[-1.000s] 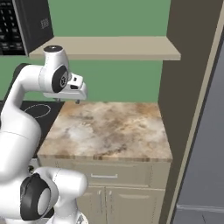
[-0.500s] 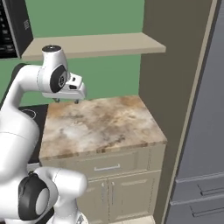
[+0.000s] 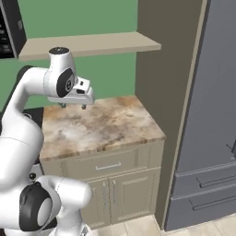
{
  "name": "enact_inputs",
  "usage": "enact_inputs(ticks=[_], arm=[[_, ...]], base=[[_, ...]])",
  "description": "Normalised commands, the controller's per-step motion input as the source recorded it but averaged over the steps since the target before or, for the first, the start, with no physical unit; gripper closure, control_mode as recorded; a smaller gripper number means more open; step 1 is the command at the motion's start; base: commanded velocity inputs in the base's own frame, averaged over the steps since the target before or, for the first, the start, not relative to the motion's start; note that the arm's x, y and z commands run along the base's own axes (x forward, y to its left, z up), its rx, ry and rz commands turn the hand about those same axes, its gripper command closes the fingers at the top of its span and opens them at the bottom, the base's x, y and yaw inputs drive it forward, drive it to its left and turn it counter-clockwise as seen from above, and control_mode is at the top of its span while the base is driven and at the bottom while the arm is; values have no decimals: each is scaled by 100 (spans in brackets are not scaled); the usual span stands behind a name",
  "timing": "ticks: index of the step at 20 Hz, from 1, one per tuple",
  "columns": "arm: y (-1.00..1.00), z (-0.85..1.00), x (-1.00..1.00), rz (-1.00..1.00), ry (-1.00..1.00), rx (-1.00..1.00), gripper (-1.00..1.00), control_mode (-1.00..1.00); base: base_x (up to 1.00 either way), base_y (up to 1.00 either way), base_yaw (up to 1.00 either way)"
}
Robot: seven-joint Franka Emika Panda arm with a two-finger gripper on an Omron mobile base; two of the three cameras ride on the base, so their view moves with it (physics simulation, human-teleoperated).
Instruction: Take a straw from the drawer in front and place it inside the glass cup on the dining counter.
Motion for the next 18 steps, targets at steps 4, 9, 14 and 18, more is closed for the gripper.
enact_inputs(ticks=[4,9,14,18], arm=[[0,0,0,0,0,0,-100,100],[0,0,0,0,0,0,-100,100],[0,0,0,0,0,0,-100,100],[5,-4,-6,-5,2,0,-100,-100]], base=[[-55,23,-13],[-54,25,-15],[-47,30,-21],[-28,24,-16]])
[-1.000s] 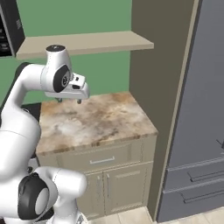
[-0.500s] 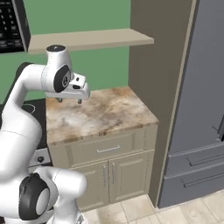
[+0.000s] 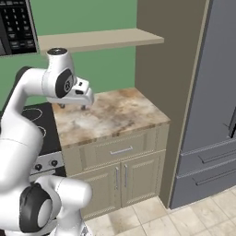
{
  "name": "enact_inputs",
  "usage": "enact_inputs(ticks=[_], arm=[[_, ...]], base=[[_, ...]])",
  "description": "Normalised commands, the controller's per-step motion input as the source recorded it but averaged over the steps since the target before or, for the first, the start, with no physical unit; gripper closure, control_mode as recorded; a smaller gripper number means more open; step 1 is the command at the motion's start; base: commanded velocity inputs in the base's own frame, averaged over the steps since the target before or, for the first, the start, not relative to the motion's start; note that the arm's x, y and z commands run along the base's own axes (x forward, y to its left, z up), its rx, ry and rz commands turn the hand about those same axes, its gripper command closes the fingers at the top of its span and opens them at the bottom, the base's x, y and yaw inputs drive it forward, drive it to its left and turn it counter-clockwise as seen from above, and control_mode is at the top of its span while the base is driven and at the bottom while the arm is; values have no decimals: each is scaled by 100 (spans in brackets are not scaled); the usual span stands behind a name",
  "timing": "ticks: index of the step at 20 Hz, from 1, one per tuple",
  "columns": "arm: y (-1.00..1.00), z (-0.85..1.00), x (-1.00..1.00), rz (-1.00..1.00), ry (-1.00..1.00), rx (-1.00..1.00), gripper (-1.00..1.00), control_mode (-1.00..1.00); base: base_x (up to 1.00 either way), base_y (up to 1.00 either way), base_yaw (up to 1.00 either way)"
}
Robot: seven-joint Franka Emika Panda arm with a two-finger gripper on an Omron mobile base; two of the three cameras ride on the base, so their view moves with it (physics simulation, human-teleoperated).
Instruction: Take a straw from the drawer in front and place it inside the glass cup on the dining counter.
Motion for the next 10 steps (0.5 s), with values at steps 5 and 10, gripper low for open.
enact_inputs(ticks=[5,10], arm=[[-22,-15,-5,-9,4,3,-100,-100],[-89,-25,0,-5,2,15,-100,-100]], base=[[0,0,0],[0,0,0]])
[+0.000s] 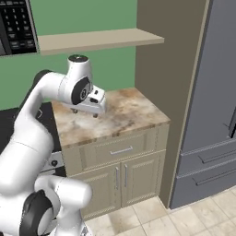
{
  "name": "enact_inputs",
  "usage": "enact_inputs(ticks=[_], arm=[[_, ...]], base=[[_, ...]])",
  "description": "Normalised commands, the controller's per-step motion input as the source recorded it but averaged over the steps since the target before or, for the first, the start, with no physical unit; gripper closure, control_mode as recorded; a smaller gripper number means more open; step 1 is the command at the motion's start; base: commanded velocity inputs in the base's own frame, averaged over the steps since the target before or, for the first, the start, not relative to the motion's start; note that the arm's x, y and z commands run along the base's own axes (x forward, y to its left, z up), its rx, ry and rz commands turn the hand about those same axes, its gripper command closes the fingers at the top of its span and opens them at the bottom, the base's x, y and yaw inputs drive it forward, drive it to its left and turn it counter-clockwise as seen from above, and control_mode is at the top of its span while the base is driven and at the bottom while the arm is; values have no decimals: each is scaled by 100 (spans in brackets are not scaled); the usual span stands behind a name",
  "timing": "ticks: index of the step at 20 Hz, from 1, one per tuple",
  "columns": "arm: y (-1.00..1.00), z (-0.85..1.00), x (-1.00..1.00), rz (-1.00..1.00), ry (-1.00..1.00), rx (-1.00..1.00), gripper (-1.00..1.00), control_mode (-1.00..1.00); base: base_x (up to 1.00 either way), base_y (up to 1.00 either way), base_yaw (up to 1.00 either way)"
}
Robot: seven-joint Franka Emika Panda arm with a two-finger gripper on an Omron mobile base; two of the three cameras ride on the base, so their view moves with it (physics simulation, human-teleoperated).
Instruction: Take a straw from the drawer in front and place it inside the glass cup on the dining counter.
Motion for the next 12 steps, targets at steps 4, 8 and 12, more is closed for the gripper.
enact_inputs(ticks=[4,8,12], arm=[[-94,-35,0,-10,0,23,-100,-100],[-73,-44,0,-12,0,26,-100,-100],[-53,-48,0,-9,0,28,-100,-100]], base=[[0,0,0],[0,0,0],[0,0,0]])
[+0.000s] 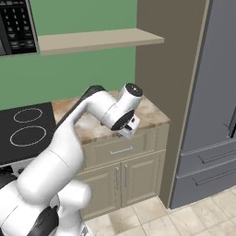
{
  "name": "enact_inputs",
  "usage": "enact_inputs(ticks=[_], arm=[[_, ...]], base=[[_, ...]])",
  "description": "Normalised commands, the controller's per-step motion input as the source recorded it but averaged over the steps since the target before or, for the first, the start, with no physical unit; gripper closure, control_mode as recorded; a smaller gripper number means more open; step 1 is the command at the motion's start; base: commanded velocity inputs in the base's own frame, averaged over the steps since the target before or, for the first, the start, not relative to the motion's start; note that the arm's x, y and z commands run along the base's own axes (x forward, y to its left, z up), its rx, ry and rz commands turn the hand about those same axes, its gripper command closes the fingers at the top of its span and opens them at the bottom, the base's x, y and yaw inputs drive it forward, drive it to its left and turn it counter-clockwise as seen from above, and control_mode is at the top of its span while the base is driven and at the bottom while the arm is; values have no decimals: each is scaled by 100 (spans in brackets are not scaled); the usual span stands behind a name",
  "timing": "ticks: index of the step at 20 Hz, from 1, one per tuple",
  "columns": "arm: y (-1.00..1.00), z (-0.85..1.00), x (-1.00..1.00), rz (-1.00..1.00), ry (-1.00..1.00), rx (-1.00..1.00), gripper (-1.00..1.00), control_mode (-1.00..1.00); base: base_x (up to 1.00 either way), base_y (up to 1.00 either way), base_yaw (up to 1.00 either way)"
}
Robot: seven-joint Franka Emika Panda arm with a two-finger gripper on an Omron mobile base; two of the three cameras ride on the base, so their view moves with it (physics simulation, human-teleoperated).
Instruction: Take a straw from the drawer in front and place it inside the glass cup on the dining counter.
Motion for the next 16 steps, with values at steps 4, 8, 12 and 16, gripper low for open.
enact_inputs(ticks=[4,8,12,16], arm=[[-32,-61,0,-5,0,28,-100,-100],[-28,-59,3,-5,0,26,-100,-100],[-16,-56,13,-5,0,24,-100,-100],[-10,-47,26,-3,0,22,-100,-100]], base=[[0,0,0],[0,0,0],[0,0,0],[0,0,0]])
